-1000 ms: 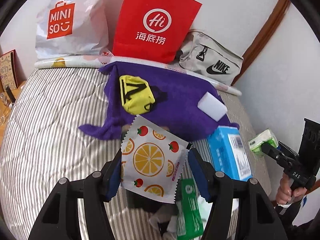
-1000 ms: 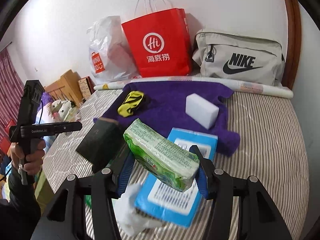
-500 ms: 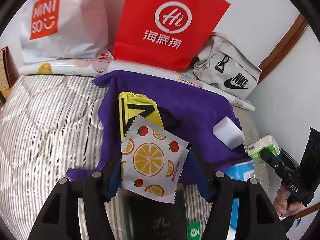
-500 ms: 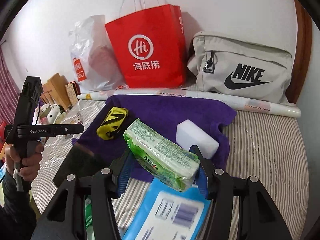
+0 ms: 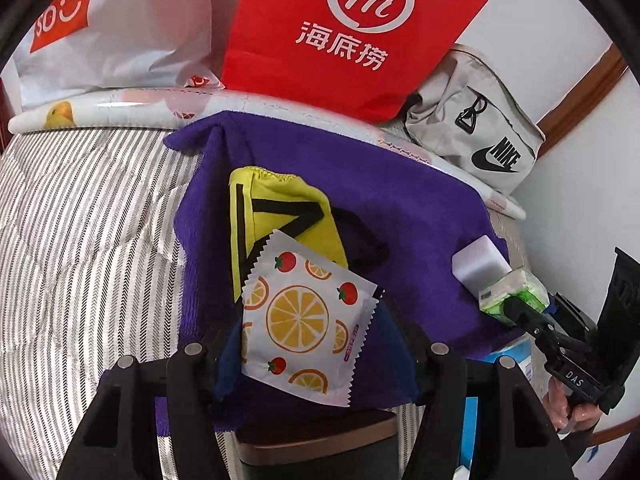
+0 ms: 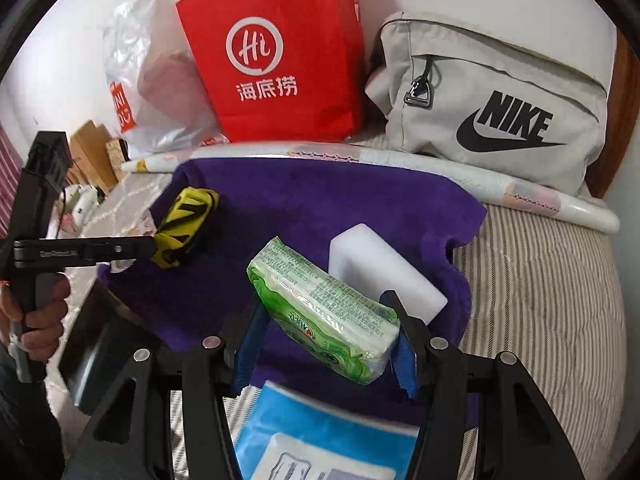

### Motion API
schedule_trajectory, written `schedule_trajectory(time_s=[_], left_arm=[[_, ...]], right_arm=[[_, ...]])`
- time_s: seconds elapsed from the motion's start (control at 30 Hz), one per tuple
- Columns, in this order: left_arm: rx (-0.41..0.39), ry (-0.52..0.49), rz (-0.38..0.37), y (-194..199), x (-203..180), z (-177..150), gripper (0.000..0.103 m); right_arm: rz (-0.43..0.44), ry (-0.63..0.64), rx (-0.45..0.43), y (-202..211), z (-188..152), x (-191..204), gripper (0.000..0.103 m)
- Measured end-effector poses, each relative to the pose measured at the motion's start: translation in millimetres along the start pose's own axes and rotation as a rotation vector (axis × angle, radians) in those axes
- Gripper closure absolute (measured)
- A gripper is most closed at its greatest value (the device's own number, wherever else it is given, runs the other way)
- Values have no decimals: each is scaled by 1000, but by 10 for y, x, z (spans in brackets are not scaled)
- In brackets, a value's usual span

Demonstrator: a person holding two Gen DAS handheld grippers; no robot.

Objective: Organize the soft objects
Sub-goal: 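Carry the wet-wipe pack and orange-print packet over the purple towel with both grippers, then lower both packs onto the purple towel and open both grippers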

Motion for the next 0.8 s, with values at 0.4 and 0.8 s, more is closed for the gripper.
schedule_trajectory(time_s=[0.4, 0.8], left_arm=[[15, -4, 5, -63, 41, -9, 40], [42, -40, 8, -87, -21, -28, 28]], right_arm=[[-6, 16, 102, -269, -21, 36, 47], [-15, 26, 148, -347, -46, 30, 46]])
Point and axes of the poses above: each gripper's, at about its wrist camera, not at the fingertips, and y roughly against the way its jaws point, x to its left, z to its top, the point moved 3 cm from there along -y, roughly the way its jaws point, and after that the axes turned 1 degree about x, right-handed, at the moved point
